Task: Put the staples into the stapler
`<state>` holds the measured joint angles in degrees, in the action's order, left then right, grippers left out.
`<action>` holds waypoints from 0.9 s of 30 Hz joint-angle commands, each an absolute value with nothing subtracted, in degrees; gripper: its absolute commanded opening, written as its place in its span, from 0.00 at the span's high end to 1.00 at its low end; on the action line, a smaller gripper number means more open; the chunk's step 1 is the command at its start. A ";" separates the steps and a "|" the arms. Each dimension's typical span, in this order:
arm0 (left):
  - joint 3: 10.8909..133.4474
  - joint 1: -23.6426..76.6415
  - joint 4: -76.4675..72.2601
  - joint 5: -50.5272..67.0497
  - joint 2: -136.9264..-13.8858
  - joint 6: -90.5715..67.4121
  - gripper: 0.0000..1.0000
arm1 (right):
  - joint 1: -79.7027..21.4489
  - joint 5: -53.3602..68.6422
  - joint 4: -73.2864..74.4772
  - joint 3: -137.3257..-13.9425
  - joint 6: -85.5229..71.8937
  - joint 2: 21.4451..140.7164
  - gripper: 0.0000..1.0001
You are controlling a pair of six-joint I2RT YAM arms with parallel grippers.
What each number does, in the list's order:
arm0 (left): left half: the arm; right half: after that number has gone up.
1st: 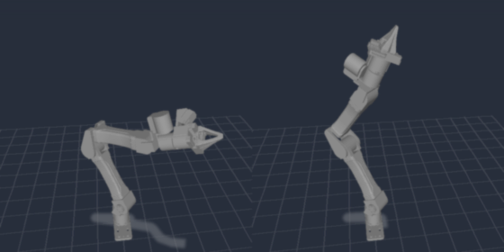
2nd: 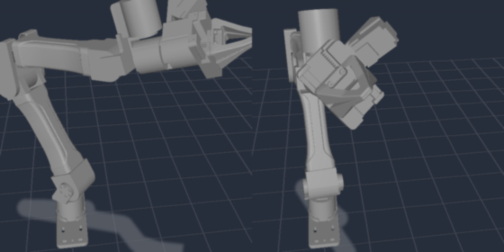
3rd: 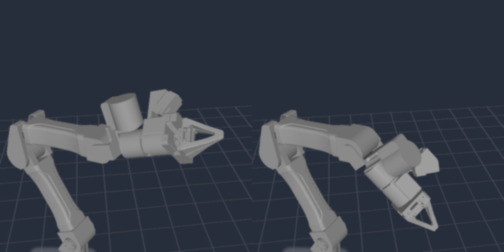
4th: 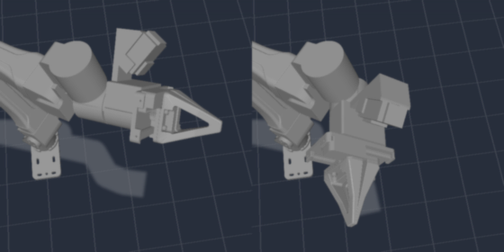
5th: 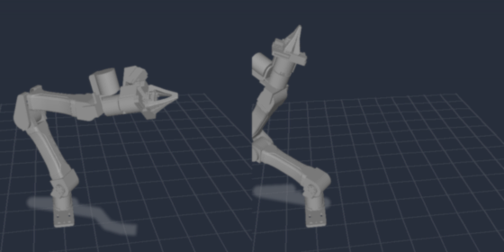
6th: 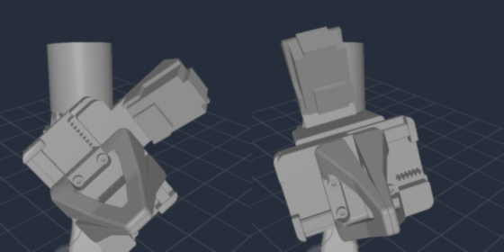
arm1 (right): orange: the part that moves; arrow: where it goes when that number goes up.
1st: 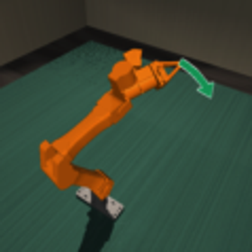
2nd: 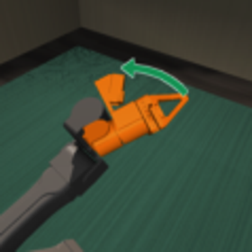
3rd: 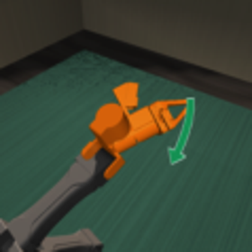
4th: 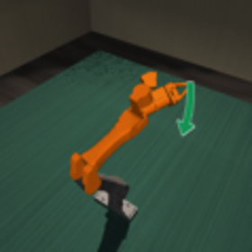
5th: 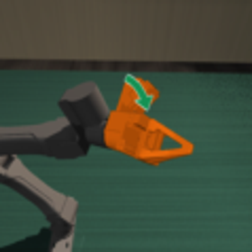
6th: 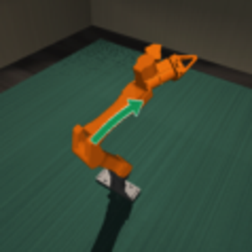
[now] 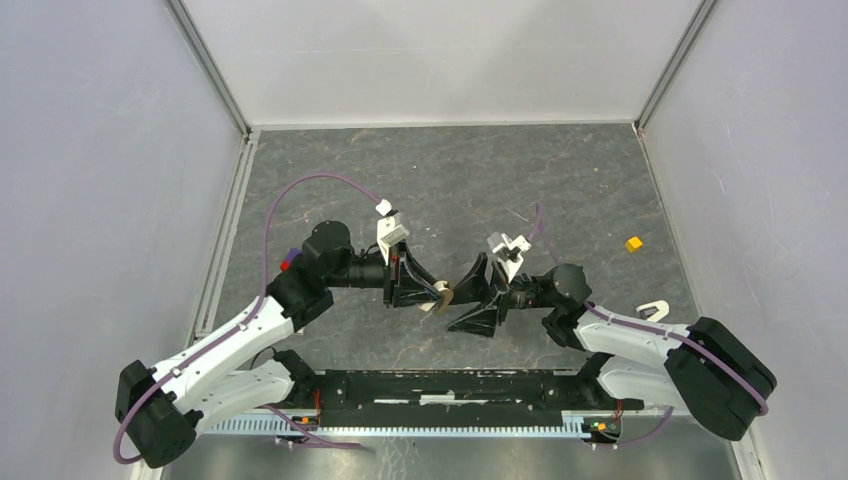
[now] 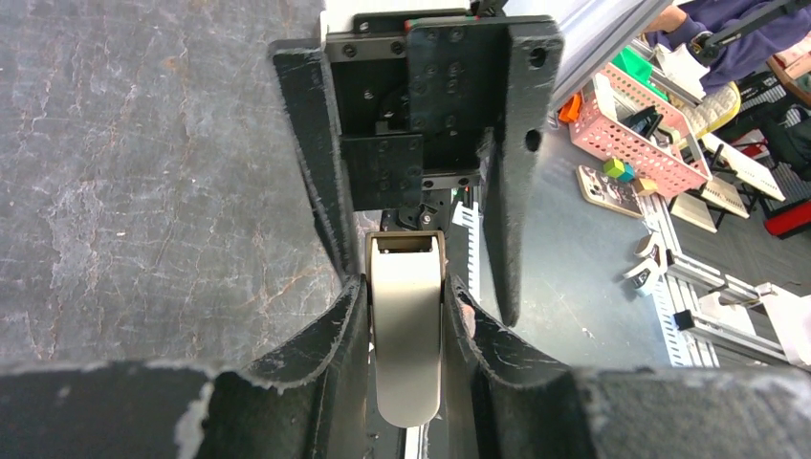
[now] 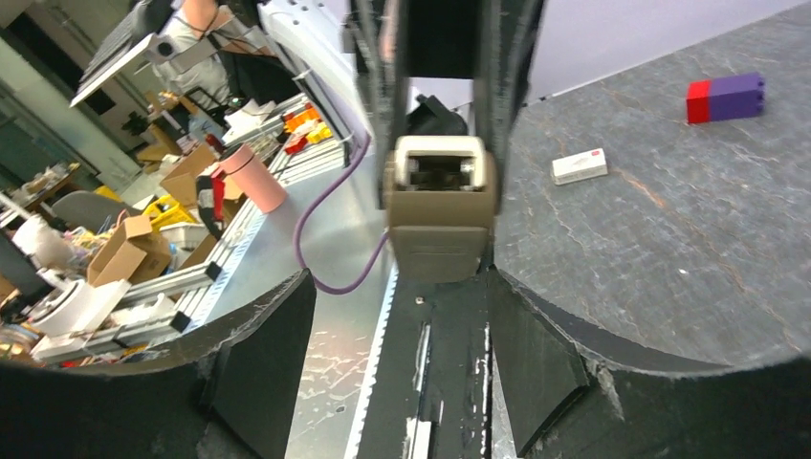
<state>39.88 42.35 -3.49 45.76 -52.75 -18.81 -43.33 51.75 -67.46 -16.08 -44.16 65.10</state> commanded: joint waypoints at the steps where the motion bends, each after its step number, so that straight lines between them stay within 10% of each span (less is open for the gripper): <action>1: 39.49 42.59 -8.07 47.37 -52.03 -18.76 0.98 | -43.63 45.23 -61.62 -18.81 -38.06 64.23 0.27; 8: 37.56 42.63 -14.45 46.18 -51.80 -24.43 0.98 | -43.55 37.09 -59.58 -17.06 -35.89 60.32 0.21; 18: 33.32 42.63 -23.61 45.00 -51.11 -31.41 0.98 | -43.60 38.12 -67.59 -15.98 -40.82 61.96 0.37; 27: 29.98 42.63 -31.15 43.17 -50.82 -36.06 0.98 | -43.59 37.54 -72.73 -14.89 -43.97 63.20 0.80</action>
